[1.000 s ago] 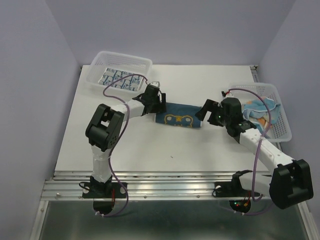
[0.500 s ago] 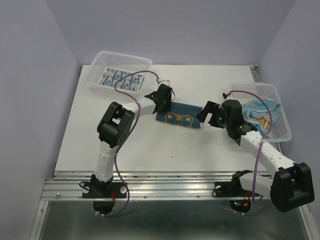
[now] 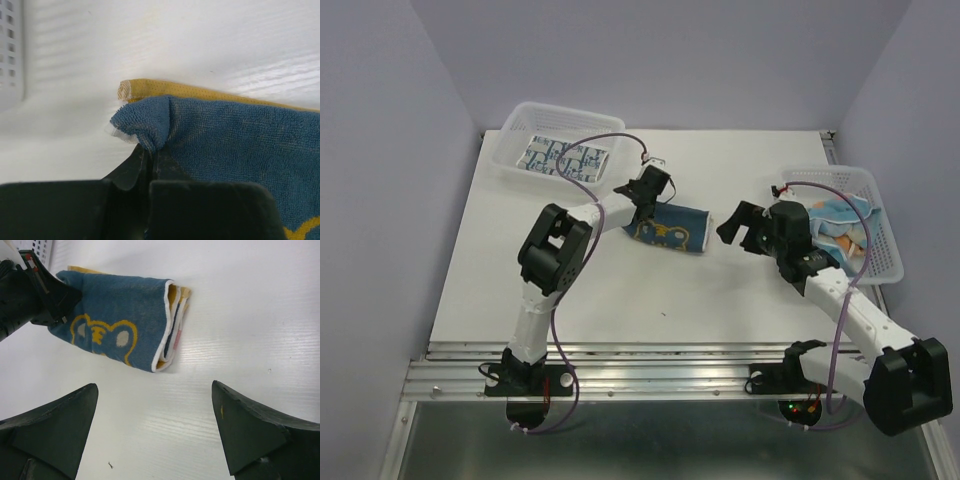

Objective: Fold and stack the towels
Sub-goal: Neatly place the folded towel into the bin

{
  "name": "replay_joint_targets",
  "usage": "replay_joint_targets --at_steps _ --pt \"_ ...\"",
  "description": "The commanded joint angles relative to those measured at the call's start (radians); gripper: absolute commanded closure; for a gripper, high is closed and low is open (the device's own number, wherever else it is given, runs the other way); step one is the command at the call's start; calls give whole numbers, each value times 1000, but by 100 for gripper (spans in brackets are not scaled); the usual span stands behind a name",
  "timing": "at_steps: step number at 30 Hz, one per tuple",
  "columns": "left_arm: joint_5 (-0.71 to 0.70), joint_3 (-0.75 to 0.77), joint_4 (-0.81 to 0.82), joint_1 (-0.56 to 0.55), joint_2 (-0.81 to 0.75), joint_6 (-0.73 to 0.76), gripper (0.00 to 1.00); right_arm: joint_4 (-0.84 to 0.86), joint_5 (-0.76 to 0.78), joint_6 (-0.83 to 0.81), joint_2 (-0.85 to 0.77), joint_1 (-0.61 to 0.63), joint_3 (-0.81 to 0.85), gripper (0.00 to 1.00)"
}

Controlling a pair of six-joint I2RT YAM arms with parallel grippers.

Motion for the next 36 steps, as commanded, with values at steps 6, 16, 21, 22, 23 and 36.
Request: replay_joint_targets --at_steps 6,16,21,22,23,36 --pt "-327 41 104 9 -135 465 100 26 64 -14 -59 -5 -28 0" --pt "-398 85 300 18 -164 803 100 36 96 -17 -29 -5 -26 0" --pt "-408 198 309 52 -131 886 100 38 107 -20 -8 -5 -19 0" --pt "-404 217 311 67 -120 898 100 36 110 -20 -3 -5 -20 0" --pt "-402 232 309 73 -112 908 100 38 110 -20 -2 -5 -19 0" --pt "-346 516 260 203 43 946 100 41 122 -20 58 -5 -5 0"
